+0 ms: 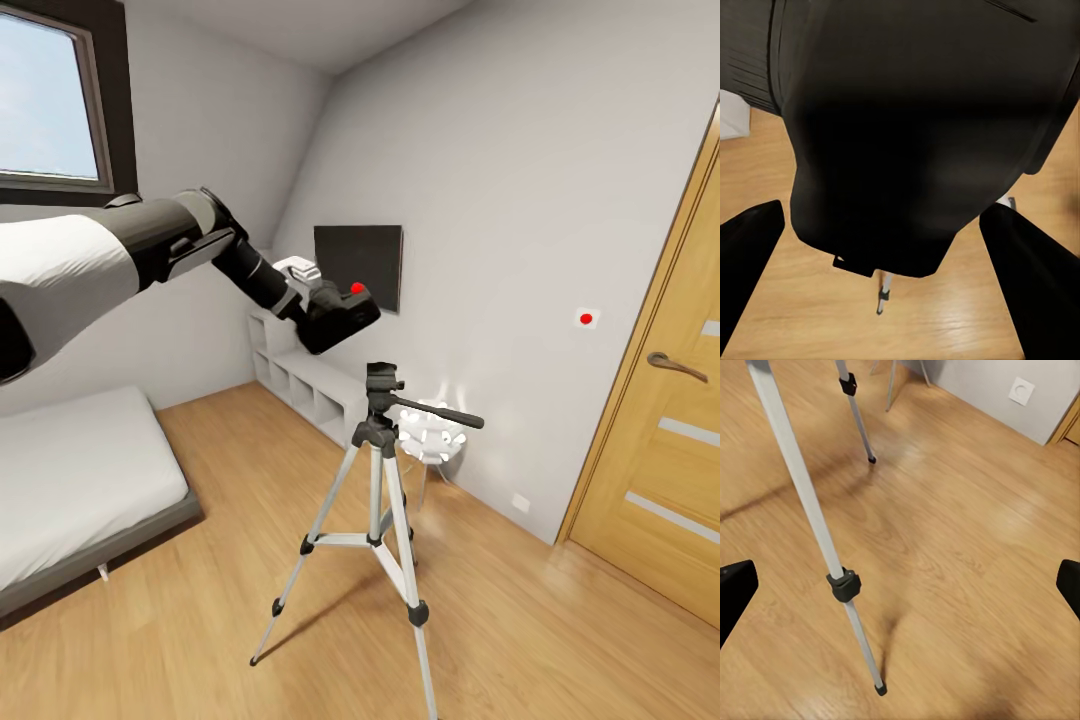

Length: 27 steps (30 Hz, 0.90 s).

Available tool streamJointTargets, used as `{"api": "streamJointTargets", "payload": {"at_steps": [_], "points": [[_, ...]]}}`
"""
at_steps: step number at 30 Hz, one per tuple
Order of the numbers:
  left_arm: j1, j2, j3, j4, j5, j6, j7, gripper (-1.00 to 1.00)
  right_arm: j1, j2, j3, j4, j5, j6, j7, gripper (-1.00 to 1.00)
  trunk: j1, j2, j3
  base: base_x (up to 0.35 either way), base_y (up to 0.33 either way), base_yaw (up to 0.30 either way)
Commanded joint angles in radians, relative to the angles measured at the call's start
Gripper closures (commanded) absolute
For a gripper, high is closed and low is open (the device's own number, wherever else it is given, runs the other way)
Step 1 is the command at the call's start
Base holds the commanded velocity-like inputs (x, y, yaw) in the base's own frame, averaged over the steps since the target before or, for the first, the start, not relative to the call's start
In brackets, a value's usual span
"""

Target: Attach the digital camera to the camera tripod in the bedroom.

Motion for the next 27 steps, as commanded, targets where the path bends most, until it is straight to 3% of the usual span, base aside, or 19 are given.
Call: {"api": "streamJointTargets", "payload": {"at_steps": [1,9,21,27], "points": [[-0.001,-0.002,-0.005,-0.001,0.006,0.005,0.000,1.00,-0.001,0.001,-0.008,0.001,0.011,-0.002,-0.003,-1.00,0.000,-0.001,0.000,0.000,0.000,0.000],[-0.002,-0.028,-0.005,0.000,0.002,0.005,-0.001,1.00,-0.001,0.001,-0.008,0.001,0.011,-0.002,-0.003,-1.00,0.000,-0.001,0.000,0.000,0.000,0.000],[-0.002,-0.024,-0.005,0.003,-0.001,0.006,-0.003,1.00,-0.001,0.004,-0.008,0.001,0.010,-0.002,-0.003,-1.00,0.000,-0.001,0.000,0.000,0.000,0.000],[-0.002,-0.035,-0.005,0.003,-0.022,0.006,-0.003,1.00,-0.001,0.008,-0.005,0.001,0.011,-0.002,0.000,-1.00,0.000,-0.001,0.000,0.000,0.000,0.000]]}}
